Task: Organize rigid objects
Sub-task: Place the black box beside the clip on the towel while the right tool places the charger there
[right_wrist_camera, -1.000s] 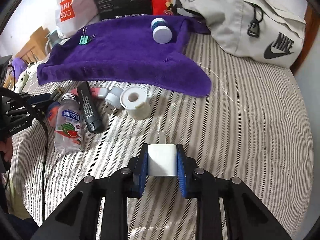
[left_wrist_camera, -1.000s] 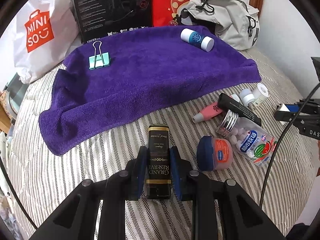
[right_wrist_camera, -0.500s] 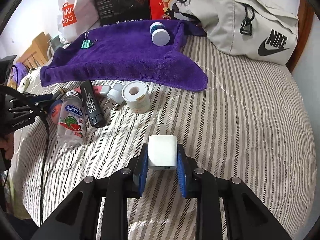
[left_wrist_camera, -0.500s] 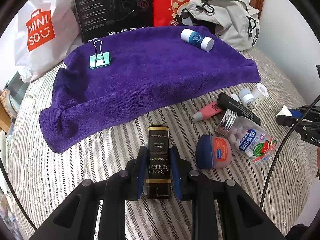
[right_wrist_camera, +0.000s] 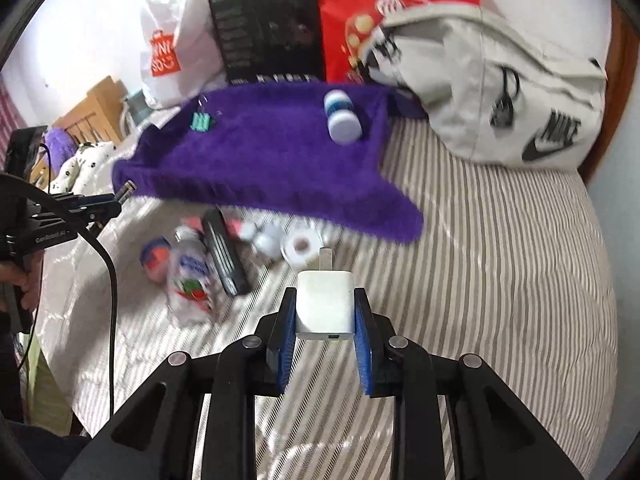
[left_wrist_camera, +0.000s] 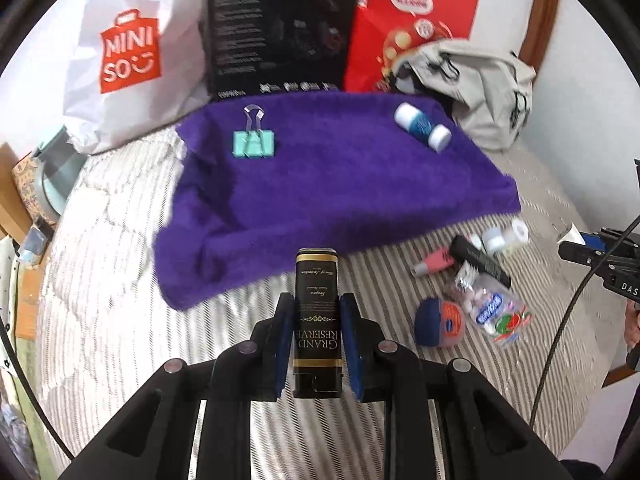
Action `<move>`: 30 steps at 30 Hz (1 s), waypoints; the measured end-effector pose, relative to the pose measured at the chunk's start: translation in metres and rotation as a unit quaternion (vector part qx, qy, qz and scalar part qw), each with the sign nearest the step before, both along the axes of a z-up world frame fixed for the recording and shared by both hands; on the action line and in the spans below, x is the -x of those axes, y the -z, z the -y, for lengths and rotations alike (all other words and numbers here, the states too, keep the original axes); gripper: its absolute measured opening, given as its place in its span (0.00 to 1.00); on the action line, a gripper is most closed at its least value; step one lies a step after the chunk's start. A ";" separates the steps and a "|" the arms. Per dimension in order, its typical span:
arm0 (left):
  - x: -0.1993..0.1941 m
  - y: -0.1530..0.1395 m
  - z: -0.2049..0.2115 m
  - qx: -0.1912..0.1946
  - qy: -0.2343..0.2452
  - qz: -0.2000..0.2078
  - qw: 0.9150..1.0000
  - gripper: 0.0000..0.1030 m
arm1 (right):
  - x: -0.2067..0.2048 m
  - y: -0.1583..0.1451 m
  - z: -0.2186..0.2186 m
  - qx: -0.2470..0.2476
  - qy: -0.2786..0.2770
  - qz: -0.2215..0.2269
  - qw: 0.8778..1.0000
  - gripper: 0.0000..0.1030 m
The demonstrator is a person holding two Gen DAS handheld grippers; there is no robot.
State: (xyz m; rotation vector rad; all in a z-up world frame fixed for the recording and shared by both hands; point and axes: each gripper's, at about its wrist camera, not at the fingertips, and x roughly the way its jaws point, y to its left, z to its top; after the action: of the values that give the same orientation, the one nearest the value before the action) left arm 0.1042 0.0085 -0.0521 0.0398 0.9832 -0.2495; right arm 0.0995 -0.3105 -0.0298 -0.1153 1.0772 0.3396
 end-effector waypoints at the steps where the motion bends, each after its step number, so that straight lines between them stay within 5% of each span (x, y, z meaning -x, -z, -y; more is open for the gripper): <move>1: -0.002 -0.002 -0.003 0.003 -0.001 0.000 1.000 0.22 | -0.002 -0.003 -0.001 -0.002 -0.003 0.003 1.000 0.25; 18: -0.079 -0.019 -0.012 0.002 -0.005 0.008 1.000 0.22 | -0.096 -0.011 -0.029 -0.007 -0.032 0.026 0.999 0.25; 30: -0.122 0.006 -0.006 0.009 0.004 -0.016 1.000 0.22 | -0.152 0.045 -0.052 0.041 -0.051 -0.020 0.998 0.25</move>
State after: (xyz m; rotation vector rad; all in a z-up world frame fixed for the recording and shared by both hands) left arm 0.2258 0.0147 -0.0577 0.0239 1.0128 -0.2669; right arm 0.2511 -0.2581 -0.0752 -0.2380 1.1271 0.3905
